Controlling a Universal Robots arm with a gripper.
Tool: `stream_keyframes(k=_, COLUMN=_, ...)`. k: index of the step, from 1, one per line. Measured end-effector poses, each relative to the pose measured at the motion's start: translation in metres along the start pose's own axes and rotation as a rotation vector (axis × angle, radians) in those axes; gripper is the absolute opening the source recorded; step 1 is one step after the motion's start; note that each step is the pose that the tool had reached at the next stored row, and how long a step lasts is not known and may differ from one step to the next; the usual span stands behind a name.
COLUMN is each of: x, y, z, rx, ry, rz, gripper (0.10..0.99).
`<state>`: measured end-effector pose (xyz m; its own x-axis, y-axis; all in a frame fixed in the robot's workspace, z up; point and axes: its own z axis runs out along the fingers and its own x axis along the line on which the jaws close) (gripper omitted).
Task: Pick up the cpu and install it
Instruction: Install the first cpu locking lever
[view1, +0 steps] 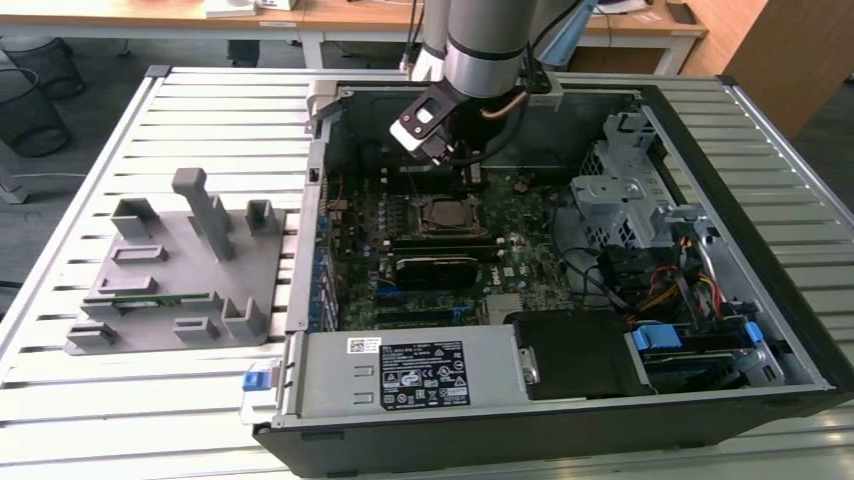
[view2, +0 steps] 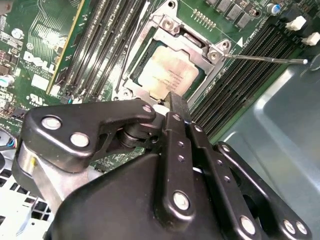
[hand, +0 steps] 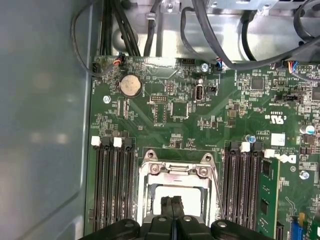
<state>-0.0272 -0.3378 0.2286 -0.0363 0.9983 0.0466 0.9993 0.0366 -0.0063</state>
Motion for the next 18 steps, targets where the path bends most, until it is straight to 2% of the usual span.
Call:
stream_keyframes(k=7, x=0.0005, y=0.0008, z=-0.0117, rx=0.0, ry=0.0, rz=0.0, gripper=0.106)
stream_keyframes(k=11, x=0.0008, y=0.0011, z=-0.0187, rx=0.0, ry=-0.0032, rz=0.0, gripper=0.106)
stream_keyframes(k=18, x=0.0019, y=0.0009, z=-0.0428, rx=0.0, ry=-0.0035, rz=0.0, gripper=0.106)
